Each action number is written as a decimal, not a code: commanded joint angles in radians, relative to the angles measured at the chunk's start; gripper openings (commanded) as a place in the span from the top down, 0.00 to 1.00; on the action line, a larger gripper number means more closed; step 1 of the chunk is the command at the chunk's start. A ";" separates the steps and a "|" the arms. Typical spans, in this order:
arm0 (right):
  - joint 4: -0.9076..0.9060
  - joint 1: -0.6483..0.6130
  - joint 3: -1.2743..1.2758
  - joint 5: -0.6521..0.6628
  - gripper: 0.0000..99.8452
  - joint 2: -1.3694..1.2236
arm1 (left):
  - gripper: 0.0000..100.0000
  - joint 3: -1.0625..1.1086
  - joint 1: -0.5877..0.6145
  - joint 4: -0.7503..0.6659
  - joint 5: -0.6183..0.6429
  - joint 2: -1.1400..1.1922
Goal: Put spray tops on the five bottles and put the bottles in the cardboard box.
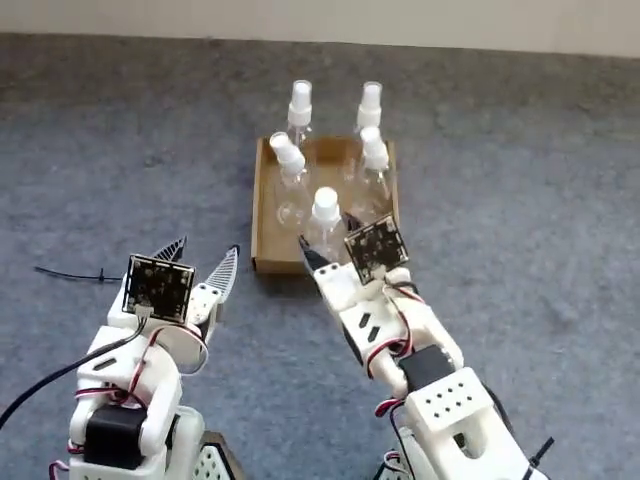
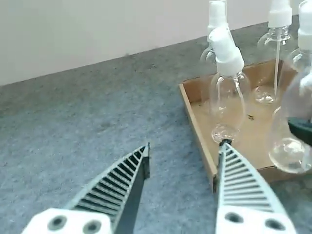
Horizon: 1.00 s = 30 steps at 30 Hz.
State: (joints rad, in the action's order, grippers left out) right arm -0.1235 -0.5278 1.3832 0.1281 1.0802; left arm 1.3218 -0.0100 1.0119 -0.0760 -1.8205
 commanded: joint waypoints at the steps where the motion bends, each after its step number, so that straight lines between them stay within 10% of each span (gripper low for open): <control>1: 0.107 0.031 -0.007 0.018 1.00 0.007 | 0.79 -0.002 0.010 -0.014 -0.002 -0.007; 30: 0.236 0.050 -0.245 -0.043 1.00 -0.461 | 0.79 -0.002 -0.028 -0.008 -0.003 -0.007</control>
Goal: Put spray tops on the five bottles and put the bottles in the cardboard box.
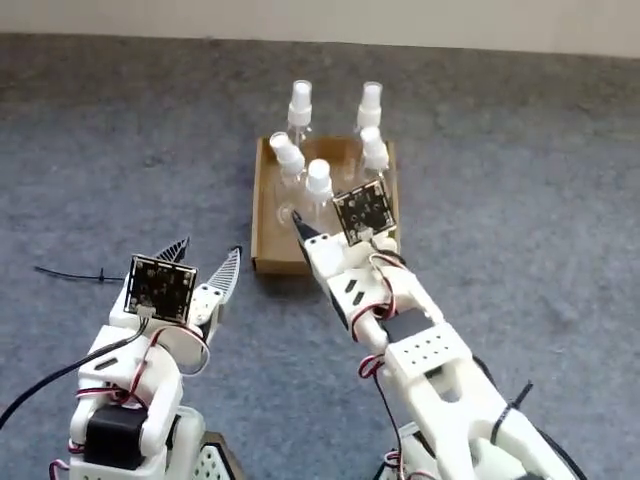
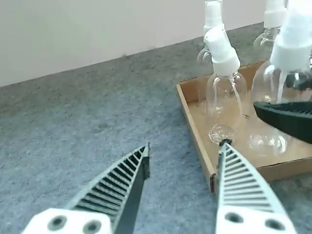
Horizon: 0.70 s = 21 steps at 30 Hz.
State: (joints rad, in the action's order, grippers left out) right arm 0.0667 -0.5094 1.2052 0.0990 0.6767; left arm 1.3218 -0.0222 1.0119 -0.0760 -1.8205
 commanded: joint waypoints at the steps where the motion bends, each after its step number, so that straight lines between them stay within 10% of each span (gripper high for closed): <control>1: 0.081 0.039 -0.067 -0.014 1.00 -0.079 | 0.79 -0.002 -0.015 -0.008 -0.003 -0.007; 21: 0.147 0.047 -0.067 -0.014 0.90 -0.269 | 0.79 -0.002 -0.013 -0.008 -0.003 -0.007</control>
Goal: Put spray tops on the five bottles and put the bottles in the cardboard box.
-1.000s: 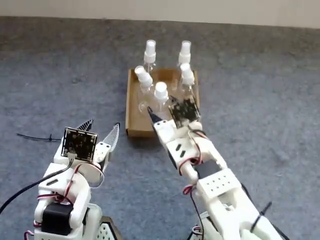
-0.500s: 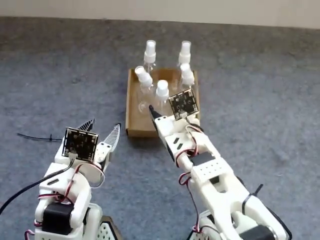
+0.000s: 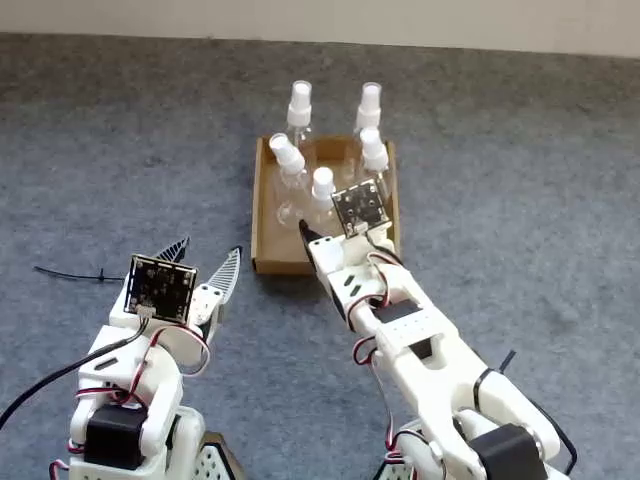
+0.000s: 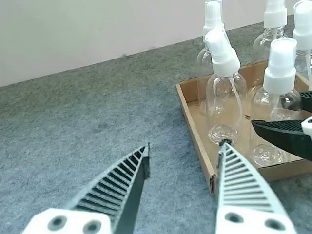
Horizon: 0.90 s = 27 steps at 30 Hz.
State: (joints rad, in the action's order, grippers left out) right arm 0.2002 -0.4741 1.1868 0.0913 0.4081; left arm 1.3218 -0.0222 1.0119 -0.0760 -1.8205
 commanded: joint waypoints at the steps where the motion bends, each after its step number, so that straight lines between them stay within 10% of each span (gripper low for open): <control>1: 0.013 0.012 -0.048 -0.006 0.87 -0.001 | 0.79 -0.002 -0.013 -0.008 -0.003 -0.007; 27: -0.340 -0.038 -0.165 -0.005 0.67 0.216 | 0.79 0.018 -0.015 -0.014 -0.005 -0.005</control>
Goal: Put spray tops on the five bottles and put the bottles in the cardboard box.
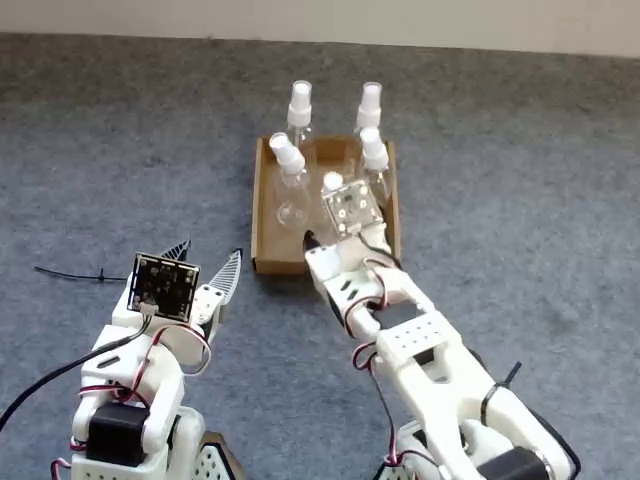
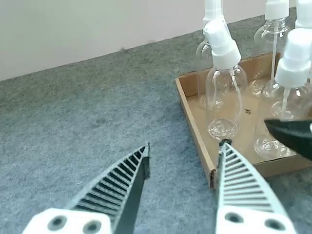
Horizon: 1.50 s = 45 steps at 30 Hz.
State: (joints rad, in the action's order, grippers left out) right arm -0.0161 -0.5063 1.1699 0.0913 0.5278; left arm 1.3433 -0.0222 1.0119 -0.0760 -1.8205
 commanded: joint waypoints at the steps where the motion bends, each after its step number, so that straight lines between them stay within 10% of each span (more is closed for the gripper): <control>1: -0.194 -0.005 -0.193 -0.005 0.67 0.124 | 0.79 -0.004 -0.015 -0.014 -0.005 -0.005; 12: -0.719 -0.005 -0.348 0.000 0.82 0.527 | 0.79 -0.010 -0.008 -0.014 -0.003 -0.008; 27: -0.888 0.286 0.352 0.163 0.99 1.273 | 0.80 0.111 0.309 -0.012 -0.015 -0.007; 32: -0.883 0.358 0.539 0.163 0.99 1.277 | 1.00 0.246 0.344 -0.049 -0.236 -0.007; 37: -0.888 0.367 0.578 0.163 0.99 1.313 | 0.96 0.354 0.349 -0.112 -0.397 -0.001; 45: -0.993 0.483 0.634 0.163 0.99 1.310 | 0.96 0.352 0.351 0.206 -0.473 -0.001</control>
State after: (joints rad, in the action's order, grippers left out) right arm -0.9475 -0.1013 1.6686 0.2463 1.8243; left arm 1.6763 0.3138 1.0625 -0.4964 -1.8205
